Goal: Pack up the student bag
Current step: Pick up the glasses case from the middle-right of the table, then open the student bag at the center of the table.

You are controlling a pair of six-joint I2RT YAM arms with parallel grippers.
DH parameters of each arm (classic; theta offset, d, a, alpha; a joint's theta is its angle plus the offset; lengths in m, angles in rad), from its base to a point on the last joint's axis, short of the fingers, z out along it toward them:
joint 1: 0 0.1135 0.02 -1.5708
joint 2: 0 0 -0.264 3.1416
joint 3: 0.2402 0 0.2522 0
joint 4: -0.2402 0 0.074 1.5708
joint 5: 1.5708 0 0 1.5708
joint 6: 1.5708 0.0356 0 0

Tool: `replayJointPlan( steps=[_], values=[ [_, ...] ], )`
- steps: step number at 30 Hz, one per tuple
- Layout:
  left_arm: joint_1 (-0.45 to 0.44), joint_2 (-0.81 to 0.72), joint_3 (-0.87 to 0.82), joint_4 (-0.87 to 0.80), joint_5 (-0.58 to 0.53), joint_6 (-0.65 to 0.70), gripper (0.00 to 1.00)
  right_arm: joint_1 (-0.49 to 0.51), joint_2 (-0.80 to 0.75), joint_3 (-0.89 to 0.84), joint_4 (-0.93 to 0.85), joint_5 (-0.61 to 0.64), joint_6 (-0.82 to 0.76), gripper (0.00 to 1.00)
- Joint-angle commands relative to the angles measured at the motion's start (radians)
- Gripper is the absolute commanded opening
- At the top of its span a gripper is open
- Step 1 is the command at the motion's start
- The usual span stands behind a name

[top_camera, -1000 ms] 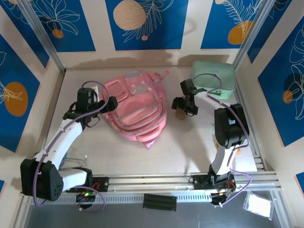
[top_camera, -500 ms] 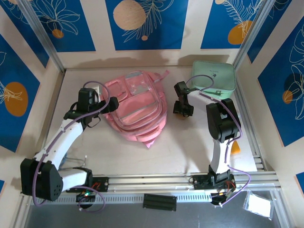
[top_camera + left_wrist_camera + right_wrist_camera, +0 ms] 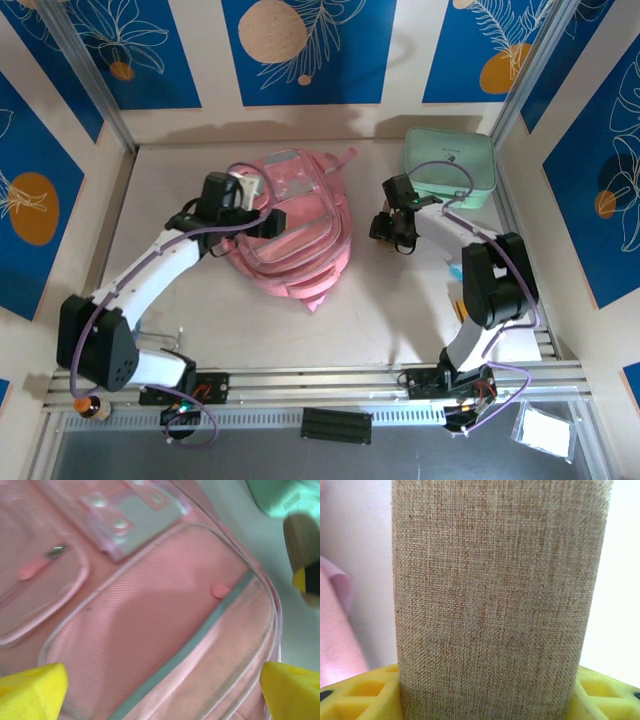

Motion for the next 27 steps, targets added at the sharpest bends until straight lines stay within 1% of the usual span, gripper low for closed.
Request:
replayJointPlan(
  steps=[1, 3, 5, 8, 12, 14, 16, 19, 23, 27],
  values=[
    [-0.081, 0.05, 0.065, -0.09, -0.047, 0.176, 0.96, -0.004, -0.059, -0.042, 0.052, -0.077, 0.04, 0.52],
    [-0.12, 0.084, 0.093, -0.123, -0.098, 0.219, 0.93, -0.008, -0.083, -0.062, 0.059, -0.087, 0.054, 0.52],
    [-0.154, 0.116, 0.115, -0.156, -0.138, 0.273, 0.88, -0.012, -0.1, -0.073, 0.06, -0.088, 0.067, 0.52],
    [-0.217, 0.159, 0.124, -0.201, -0.239, 0.371, 0.81, -0.021, -0.117, -0.083, 0.063, -0.093, 0.082, 0.52],
    [-0.26, 0.208, 0.131, -0.229, -0.335, 0.405, 0.73, -0.031, -0.116, -0.083, 0.06, -0.1, 0.091, 0.52],
    [-0.276, 0.222, 0.131, -0.227, -0.358, 0.414, 0.68, -0.033, -0.111, -0.08, 0.06, -0.105, 0.093, 0.52],
    [-0.288, 0.234, 0.129, -0.221, -0.365, 0.423, 0.66, -0.033, -0.107, -0.079, 0.06, -0.111, 0.098, 0.52],
    [-0.296, 0.254, 0.133, -0.229, -0.345, 0.448, 0.58, -0.035, -0.107, -0.077, 0.06, -0.123, 0.105, 0.52],
    [-0.297, 0.288, 0.16, -0.246, -0.387, 0.468, 0.48, -0.036, -0.115, -0.077, 0.06, -0.134, 0.107, 0.52],
    [-0.297, 0.332, 0.191, -0.258, -0.417, 0.474, 0.46, -0.041, -0.124, -0.08, 0.062, -0.143, 0.11, 0.52]
  ],
)
